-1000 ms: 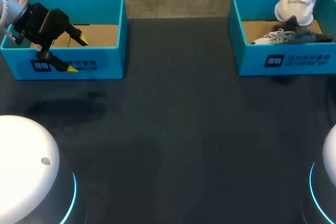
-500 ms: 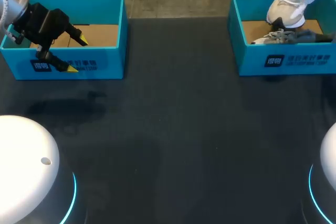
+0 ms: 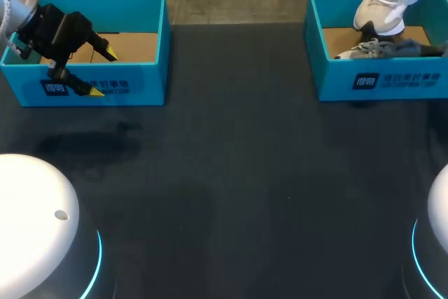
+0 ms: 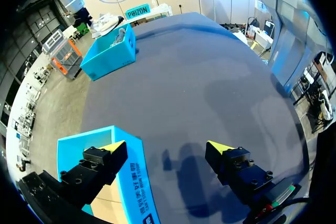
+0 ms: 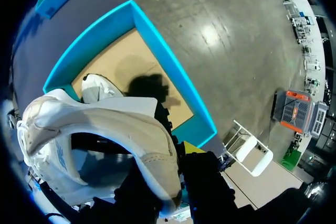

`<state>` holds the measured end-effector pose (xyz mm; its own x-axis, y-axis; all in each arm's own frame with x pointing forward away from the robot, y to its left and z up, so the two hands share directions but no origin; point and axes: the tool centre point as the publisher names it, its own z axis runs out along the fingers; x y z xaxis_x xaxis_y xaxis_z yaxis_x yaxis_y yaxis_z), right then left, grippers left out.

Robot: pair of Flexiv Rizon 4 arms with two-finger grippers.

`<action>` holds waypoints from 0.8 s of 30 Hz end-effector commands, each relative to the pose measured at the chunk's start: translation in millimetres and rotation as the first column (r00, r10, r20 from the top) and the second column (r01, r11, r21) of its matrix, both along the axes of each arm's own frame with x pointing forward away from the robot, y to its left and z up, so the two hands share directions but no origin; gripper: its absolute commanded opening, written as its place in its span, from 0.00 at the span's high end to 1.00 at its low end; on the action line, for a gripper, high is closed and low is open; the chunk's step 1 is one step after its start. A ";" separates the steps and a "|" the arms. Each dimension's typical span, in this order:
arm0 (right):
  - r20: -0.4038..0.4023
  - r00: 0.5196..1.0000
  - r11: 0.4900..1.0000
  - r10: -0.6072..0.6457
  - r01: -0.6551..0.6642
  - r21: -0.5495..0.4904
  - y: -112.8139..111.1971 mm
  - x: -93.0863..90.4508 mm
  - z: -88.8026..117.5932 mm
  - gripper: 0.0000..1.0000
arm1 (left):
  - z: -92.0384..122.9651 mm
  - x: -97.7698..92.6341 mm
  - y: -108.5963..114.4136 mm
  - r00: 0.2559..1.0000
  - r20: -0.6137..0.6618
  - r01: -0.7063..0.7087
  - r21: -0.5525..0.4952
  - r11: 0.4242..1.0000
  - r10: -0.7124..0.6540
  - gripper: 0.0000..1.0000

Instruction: Take the shoe out of the shoebox, open the shoe tongue, remove and reinsert the insole, then place the shoe into the shoebox

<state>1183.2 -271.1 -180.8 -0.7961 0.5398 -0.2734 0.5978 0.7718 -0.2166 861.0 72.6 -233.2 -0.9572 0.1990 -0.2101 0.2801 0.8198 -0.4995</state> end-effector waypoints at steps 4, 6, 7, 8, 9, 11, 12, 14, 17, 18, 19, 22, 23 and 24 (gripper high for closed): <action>0.036 0.936 0.936 -0.349 0.346 0.070 -20.4 -0.2 -3.5 1.00 | 0.3 0.5 -0.3 1.000 -0.001 0.000 0.004 1.000 0.000 0.00; 0.065 0.888 0.889 -0.456 0.450 0.081 -27.5 -2.5 -4.0 1.00 | 0.3 0.5 -0.3 1.000 -0.001 0.000 0.004 1.000 0.000 0.00; 0.079 0.870 0.872 -0.487 0.479 0.098 -30.1 -3.6 -3.8 1.00 | 0.3 0.5 -0.3 1.000 -0.001 0.000 0.004 1.000 0.000 0.00; 0.099 0.843 0.848 -0.529 0.521 0.094 -33.2 -5.1 -3.1 1.00 | 0.3 0.5 -0.3 1.000 -0.001 0.000 0.004 1.000 0.000 0.00; 0.103 0.827 0.832 -0.553 0.541 0.123 -36.0 -6.0 -2.7 1.00 | 0.3 0.5 -0.3 1.000 -0.001 0.000 0.004 1.000 0.000 0.00; 0.130 0.767 0.777 -0.629 0.614 0.138 -43.7 -7.6 -3.2 1.00 | 0.3 0.5 -0.3 1.000 -0.001 0.000 0.004 1.000 0.000 0.00; 0.143 0.736 0.749 -0.662 0.644 0.154 -45.4 -8.7 -2.8 1.00 | 0.3 0.5 -0.3 1.000 -0.001 0.000 0.004 1.000 0.000 0.00; 0.163 0.683 0.702 -0.712 0.690 0.176 -48.6 -10.4 -3.6 1.00 | 0.3 0.5 -0.3 1.000 -0.001 0.000 0.004 1.000 0.000 0.00; 0.188 0.618 0.645 -0.764 0.740 0.190 -49.5 -12.6 -4.3 1.00 | 0.3 0.5 -0.3 1.000 -0.001 0.000 0.004 1.000 0.000 0.00; 0.198 0.599 0.630 -0.776 0.755 0.184 -48.8 -14.2 -4.3 1.00 | 0.3 0.5 -0.3 1.000 -0.001 0.000 0.004 1.000 0.000 0.00; 0.209 0.587 0.622 -0.782 0.759 0.194 -48.3 -15.2 -4.6 1.00 | 0.3 0.5 -0.3 1.000 -0.001 0.000 0.004 1.000 0.000 0.00; 0.253 0.514 0.563 -0.820 0.803 0.193 -52.3 -21.0 -4.0 1.00 | 0.3 0.5 -0.3 1.000 -0.001 0.000 0.004 1.000 0.000 0.00; 0.265 0.493 0.545 -0.829 0.817 0.186 -54.1 -23.2 -3.3 1.00 | 0.3 0.5 -0.3 1.000 -0.001 0.000 0.004 1.000 0.000 0.00; 0.275 0.489 0.545 -0.828 0.816 0.191 -56.0 -24.7 -2.5 1.00 | 0.3 0.5 -0.3 1.000 -0.001 0.000 0.004 1.000 0.000 0.00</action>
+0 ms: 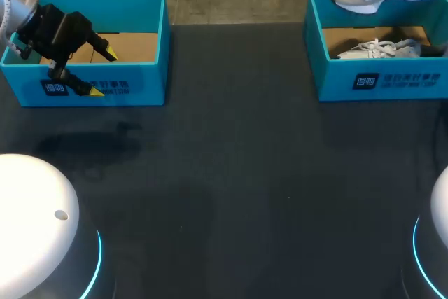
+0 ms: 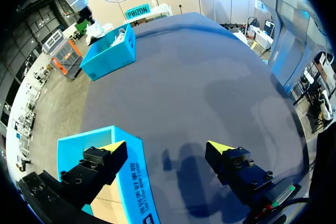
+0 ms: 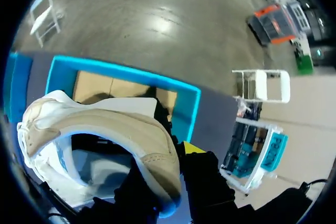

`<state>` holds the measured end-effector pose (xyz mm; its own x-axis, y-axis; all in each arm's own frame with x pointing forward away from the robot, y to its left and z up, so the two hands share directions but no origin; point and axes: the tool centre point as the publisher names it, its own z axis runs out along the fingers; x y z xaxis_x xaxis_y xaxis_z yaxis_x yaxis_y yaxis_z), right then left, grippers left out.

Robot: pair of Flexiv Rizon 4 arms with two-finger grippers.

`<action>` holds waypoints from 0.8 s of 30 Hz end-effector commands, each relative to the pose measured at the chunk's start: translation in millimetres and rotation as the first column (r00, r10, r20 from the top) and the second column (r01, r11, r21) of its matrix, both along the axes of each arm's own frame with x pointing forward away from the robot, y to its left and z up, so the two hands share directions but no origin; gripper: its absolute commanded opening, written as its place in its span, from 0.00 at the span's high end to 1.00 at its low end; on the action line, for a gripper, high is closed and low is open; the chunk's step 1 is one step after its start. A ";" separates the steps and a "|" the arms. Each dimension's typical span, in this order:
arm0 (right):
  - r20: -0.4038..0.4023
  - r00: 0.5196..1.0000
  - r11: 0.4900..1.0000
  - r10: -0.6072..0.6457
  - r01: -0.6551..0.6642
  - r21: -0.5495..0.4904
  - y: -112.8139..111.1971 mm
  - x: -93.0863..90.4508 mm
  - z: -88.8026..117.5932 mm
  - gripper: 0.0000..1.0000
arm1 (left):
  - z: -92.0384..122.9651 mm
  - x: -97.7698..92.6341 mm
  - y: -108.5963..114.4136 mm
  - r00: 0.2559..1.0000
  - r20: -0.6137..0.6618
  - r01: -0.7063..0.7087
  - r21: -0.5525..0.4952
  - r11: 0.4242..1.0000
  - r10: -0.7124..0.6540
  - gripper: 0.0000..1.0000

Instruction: Take the shoe out of the shoebox, open the shoe tongue, remove and reinsert the insole, then place the shoe into the shoebox

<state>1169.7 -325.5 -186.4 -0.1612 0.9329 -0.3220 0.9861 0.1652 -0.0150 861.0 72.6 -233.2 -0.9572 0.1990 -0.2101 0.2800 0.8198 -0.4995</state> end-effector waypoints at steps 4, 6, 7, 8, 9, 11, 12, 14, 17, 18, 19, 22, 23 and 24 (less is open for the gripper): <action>0.127 0.946 0.946 -0.299 0.311 -0.092 -5.6 -17.4 4.4 1.00 | 0.3 0.5 -0.3 1.000 -0.001 0.000 0.004 1.000 0.000 0.00; 0.118 0.951 0.950 -0.287 0.298 -0.093 -9.4 -20.5 3.4 1.00 | 0.3 0.5 -0.3 1.000 -0.001 0.000 0.004 1.000 0.000 0.00; 0.106 0.955 0.952 -0.278 0.288 -0.101 -10.7 -22.2 2.7 1.00 | 0.3 0.5 -0.3 1.000 -0.001 0.000 0.004 1.000 0.000 0.00; 0.098 0.965 0.959 -0.243 0.254 -0.124 -11.4 -23.8 2.5 1.00 | 0.3 0.5 -0.3 1.000 -0.001 0.000 0.004 1.000 0.000 0.00; 0.098 0.965 0.959 -0.243 0.254 -0.124 -11.4 -23.8 2.5 1.00 | 0.3 0.5 -0.3 1.000 -0.001 0.000 0.004 1.000 0.000 0.00; 0.098 0.965 0.959 -0.243 0.254 -0.124 -11.4 -23.8 2.5 1.00 | 0.3 0.5 -0.3 1.000 -0.001 0.000 0.004 1.000 0.000 0.00; 0.098 0.965 0.959 -0.243 0.254 -0.124 -11.4 -23.8 2.5 1.00 | 0.3 0.5 -0.3 1.000 -0.001 0.000 0.004 1.000 0.000 0.00; 0.098 0.965 0.959 -0.243 0.254 -0.124 -11.4 -23.8 2.5 1.00 | 0.3 0.5 -0.3 1.000 -0.001 0.000 0.004 1.000 0.000 0.00; 0.098 0.965 0.959 -0.243 0.254 -0.124 -11.4 -23.8 2.5 1.00 | 0.3 0.5 -0.3 1.000 -0.001 0.000 0.004 1.000 0.000 0.00; 0.098 0.965 0.959 -0.243 0.254 -0.124 -11.4 -23.8 2.5 1.00 | 0.3 0.5 -0.3 1.000 -0.001 0.000 0.004 1.000 0.000 0.00; 0.098 0.965 0.959 -0.243 0.254 -0.124 -11.4 -23.8 2.5 1.00 | 0.3 0.5 -0.3 1.000 -0.001 0.000 0.004 1.000 0.000 0.00; 0.098 0.965 0.959 -0.243 0.254 -0.124 -11.4 -23.8 2.5 1.00 | 0.3 0.5 -0.3 1.000 -0.001 0.000 0.004 1.000 0.000 0.00; 0.098 0.965 0.959 -0.243 0.254 -0.124 -11.4 -23.8 2.5 1.00 | 0.3 0.5 -0.3 1.000 -0.001 0.000 0.004 1.000 0.000 0.00; 0.098 0.965 0.959 -0.243 0.254 -0.124 -11.4 -23.8 2.5 1.00 | 0.3 0.5 -0.3 1.000 -0.001 0.000 0.004 1.000 0.000 0.00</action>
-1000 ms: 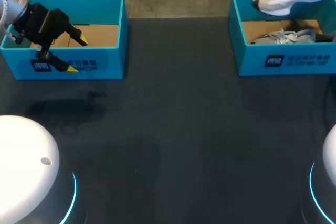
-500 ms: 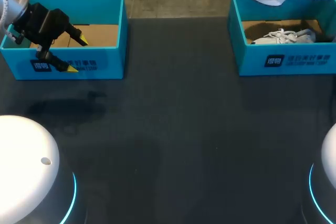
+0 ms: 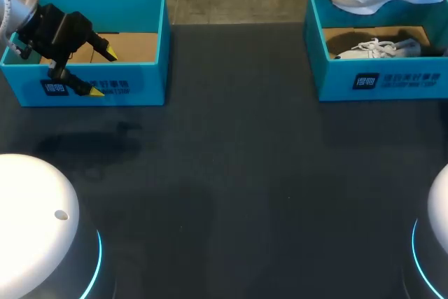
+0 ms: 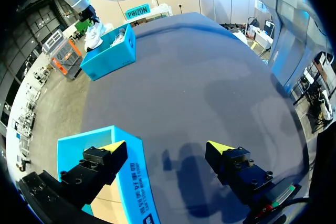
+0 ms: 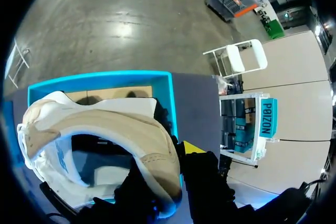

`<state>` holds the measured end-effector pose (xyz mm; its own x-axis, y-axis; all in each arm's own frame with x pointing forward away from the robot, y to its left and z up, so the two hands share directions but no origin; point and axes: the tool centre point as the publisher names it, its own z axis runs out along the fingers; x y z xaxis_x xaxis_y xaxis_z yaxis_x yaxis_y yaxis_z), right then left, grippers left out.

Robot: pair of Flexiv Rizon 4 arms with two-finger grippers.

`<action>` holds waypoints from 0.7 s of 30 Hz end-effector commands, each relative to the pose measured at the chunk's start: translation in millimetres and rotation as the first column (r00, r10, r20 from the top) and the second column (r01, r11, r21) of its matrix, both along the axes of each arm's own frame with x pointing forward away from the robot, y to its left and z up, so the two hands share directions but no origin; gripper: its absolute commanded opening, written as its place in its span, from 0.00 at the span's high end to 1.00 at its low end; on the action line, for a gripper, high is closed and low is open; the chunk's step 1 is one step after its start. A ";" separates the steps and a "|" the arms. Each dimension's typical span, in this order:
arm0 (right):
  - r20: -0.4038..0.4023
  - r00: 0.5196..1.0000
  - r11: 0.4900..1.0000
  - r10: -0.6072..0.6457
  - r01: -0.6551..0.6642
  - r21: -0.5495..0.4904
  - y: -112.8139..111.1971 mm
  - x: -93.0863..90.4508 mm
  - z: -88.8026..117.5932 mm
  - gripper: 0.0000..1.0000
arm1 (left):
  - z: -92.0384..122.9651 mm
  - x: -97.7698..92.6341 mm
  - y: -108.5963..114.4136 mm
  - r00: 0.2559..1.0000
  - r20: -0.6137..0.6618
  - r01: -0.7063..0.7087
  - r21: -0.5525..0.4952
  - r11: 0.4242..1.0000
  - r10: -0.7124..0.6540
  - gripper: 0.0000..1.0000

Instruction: Take the shoe out of the shoebox, open the shoe tongue, remove and reinsert the insole, then place the shoe into the shoebox

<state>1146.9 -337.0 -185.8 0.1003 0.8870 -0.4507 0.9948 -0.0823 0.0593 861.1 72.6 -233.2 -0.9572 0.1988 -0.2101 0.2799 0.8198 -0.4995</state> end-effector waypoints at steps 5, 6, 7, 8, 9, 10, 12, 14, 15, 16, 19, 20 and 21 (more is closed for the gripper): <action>0.007 1.000 1.000 -0.007 0.007 0.012 0.8 0.8 -2.4 1.00 | 0.3 0.4 -0.3 1.000 -0.001 0.000 0.004 1.000 0.000 0.00; 0.006 1.000 1.000 -0.008 0.008 0.012 1.2 1.4 -5.2 1.00 | 0.3 0.4 -0.3 1.000 -0.001 0.000 0.004 1.000 0.000 0.00; 0.005 1.000 1.000 -0.009 0.009 0.016 1.7 1.4 -8.6 1.00 | 0.3 0.4 -0.3 1.000 -0.001 0.000 0.004 1.000 0.000 0.00; -0.003 1.000 1.000 -0.011 0.011 0.012 2.2 1.1 -12.3 1.00 | 0.3 0.4 -0.3 1.000 -0.001 0.000 0.004 1.000 0.000 0.00; -0.004 1.000 1.000 -0.011 0.011 0.012 2.6 0.6 -14.7 1.00 | 0.3 0.4 -0.3 1.000 -0.001 0.000 0.004 1.000 0.000 0.00; -0.004 1.000 1.000 -0.014 0.014 0.013 2.5 -0.3 -19.0 1.00 | 0.3 0.4 -0.3 1.000 -0.001 0.000 0.004 1.000 0.000 0.00; -0.010 1.000 1.000 -0.012 0.012 0.001 3.0 -2.3 -27.2 1.00 | 0.3 0.4 -0.3 1.000 -0.001 0.000 0.004 1.000 0.000 0.00; -0.027 0.999 0.999 -0.025 0.025 0.029 2.2 -3.5 -38.1 1.00 | 0.3 0.4 -0.3 1.000 -0.001 0.000 0.004 1.000 0.000 0.00; -0.030 0.999 0.999 -0.026 0.027 0.037 2.7 -3.9 -42.8 1.00 | 0.3 0.4 -0.3 1.000 -0.001 0.000 0.004 1.000 0.000 0.00; -0.035 0.999 0.999 -0.029 0.030 0.031 3.0 -3.8 -46.3 1.00 | 0.3 0.4 -0.3 1.000 -0.001 0.000 0.004 1.000 0.000 0.00; -0.045 0.999 0.999 -0.027 0.028 0.025 4.2 -1.4 -61.3 1.00 | 0.3 0.4 -0.3 1.000 -0.001 0.000 0.004 1.000 0.000 0.00; -0.046 0.999 0.999 -0.026 0.028 0.033 4.4 -0.5 -64.0 1.00 | 0.3 0.4 -0.3 1.000 -0.001 0.000 0.004 1.000 0.000 0.00; -0.048 0.999 0.999 -0.025 0.027 0.032 4.3 1.4 -70.2 1.00 | 0.3 0.4 -0.3 1.000 -0.001 0.000 0.004 1.000 0.000 0.00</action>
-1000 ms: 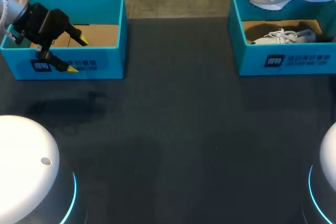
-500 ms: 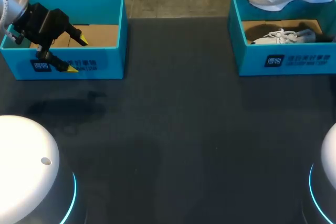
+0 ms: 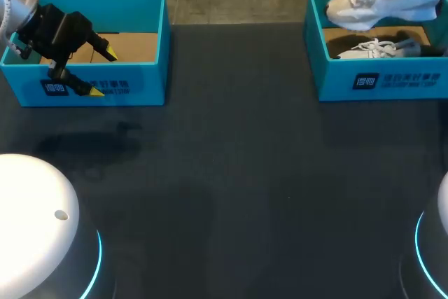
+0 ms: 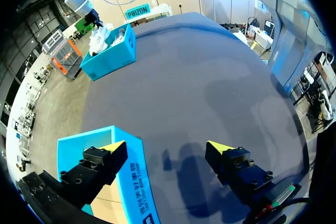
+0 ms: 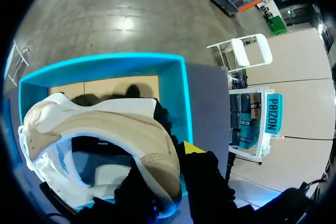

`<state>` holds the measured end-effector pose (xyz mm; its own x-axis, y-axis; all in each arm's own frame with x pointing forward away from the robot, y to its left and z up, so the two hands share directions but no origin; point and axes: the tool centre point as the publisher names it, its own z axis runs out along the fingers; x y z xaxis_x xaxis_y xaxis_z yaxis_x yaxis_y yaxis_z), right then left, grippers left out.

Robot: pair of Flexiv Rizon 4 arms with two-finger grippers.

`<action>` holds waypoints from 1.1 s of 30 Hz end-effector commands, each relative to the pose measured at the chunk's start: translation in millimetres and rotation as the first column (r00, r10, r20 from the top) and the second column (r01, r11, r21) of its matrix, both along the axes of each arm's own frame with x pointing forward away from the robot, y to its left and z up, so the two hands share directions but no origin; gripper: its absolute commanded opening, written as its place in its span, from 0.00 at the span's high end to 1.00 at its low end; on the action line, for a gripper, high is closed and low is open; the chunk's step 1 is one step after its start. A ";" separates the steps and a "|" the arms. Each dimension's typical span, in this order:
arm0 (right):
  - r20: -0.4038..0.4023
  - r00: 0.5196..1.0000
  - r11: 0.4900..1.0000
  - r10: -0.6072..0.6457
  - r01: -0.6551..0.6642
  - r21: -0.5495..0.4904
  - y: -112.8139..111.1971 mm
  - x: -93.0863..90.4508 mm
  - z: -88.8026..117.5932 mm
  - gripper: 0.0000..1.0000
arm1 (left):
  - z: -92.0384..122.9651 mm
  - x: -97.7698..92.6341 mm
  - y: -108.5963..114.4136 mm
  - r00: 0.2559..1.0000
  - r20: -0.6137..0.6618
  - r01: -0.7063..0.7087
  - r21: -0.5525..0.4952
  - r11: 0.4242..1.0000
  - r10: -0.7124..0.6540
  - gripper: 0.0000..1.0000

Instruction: Take the shoe out of the shoebox, open the shoe tongue, remove and reinsert the insole, then place the shoe into the shoebox

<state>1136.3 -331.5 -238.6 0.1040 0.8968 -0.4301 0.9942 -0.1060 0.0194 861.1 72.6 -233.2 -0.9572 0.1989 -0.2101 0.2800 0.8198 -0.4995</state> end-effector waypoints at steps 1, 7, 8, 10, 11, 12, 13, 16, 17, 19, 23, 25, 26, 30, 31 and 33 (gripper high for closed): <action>-0.015 1.000 1.000 -0.001 0.001 -0.007 -1.5 13.6 -21.6 1.00 | 0.3 0.4 -0.3 1.000 -0.001 0.000 0.004 1.000 0.000 0.00; 0.016 1.000 1.000 -0.021 0.022 -0.022 -5.2 27.2 -43.3 1.00 | 0.3 0.4 -0.3 1.000 -0.001 0.000 0.004 1.000 0.000 0.00; 0.010 0.999 0.999 -0.032 0.032 -0.013 -6.9 29.9 -48.2 1.00 | 0.3 0.4 -0.3 1.000 -0.001 0.000 0.004 1.000 0.000 0.00; 0.019 0.999 0.999 -0.035 0.035 -0.010 -8.6 34.8 -53.4 1.00 | 0.3 0.4 -0.3 1.000 -0.001 0.000 0.004 1.000 0.000 0.00; 0.017 0.999 0.999 -0.036 0.036 -0.011 -8.6 36.9 -55.4 1.00 | 0.3 0.4 -0.3 1.000 -0.001 0.000 0.004 1.000 0.000 0.00; 0.022 0.999 0.999 -0.036 0.037 -0.014 -9.0 39.0 -56.9 1.00 | 0.3 0.4 -0.3 1.000 -0.001 0.000 0.004 1.000 0.000 0.00; 0.023 0.999 0.999 -0.038 0.038 -0.015 -10.4 41.1 -59.6 1.00 | 0.3 0.4 -0.3 1.000 -0.001 0.000 0.004 1.000 0.000 0.00; 0.016 0.999 0.999 -0.035 0.035 -0.028 -11.9 45.8 -68.3 1.00 | 0.3 0.4 -0.3 1.000 -0.001 0.000 0.004 1.000 0.000 0.00; 0.015 0.999 0.999 -0.031 0.031 -0.028 -11.3 46.6 -70.3 1.00 | 0.3 0.4 -0.3 1.000 -0.001 0.000 0.004 1.000 0.000 0.00; 0.008 0.999 0.999 -0.031 0.031 -0.029 -13.0 48.7 -74.6 1.00 | 0.3 0.4 -0.3 1.000 -0.001 0.000 0.004 1.000 0.000 0.00; 0.001 1.000 0.999 -0.030 0.030 -0.024 -14.6 50.9 -81.3 1.00 | 0.3 0.4 -0.3 1.000 -0.001 0.000 0.004 1.000 0.000 0.00; -0.003 1.000 0.999 -0.029 0.029 -0.023 -14.8 51.8 -86.0 1.00 | 0.3 0.4 -0.3 1.000 -0.001 0.000 0.004 1.000 0.000 0.00; -0.005 1.000 0.999 -0.029 0.029 -0.024 -14.9 51.9 -87.4 1.00 | 0.3 0.4 -0.3 1.000 -0.001 0.000 0.004 1.000 0.000 0.00; -0.019 0.999 0.999 -0.031 0.030 -0.022 -15.0 51.6 -97.1 1.00 | 0.3 0.4 -0.3 1.000 -0.001 0.000 0.004 1.000 0.000 0.00; -0.023 0.999 0.999 -0.033 0.033 -0.021 -15.3 51.3 -99.6 1.00 | 0.3 0.4 -0.3 1.000 -0.001 0.000 0.004 1.000 0.000 0.00; -0.018 0.999 0.999 -0.046 0.046 -0.024 -15.5 50.8 -103.0 1.00 | 0.3 0.4 -0.3 1.000 -0.001 0.000 0.004 1.000 0.000 0.00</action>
<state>1176.0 -345.2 -332.9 0.1277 0.8842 -0.4494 0.9911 -0.1312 0.0234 861.1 72.6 -233.2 -0.9572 0.1989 -0.2102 0.2800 0.8198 -0.4995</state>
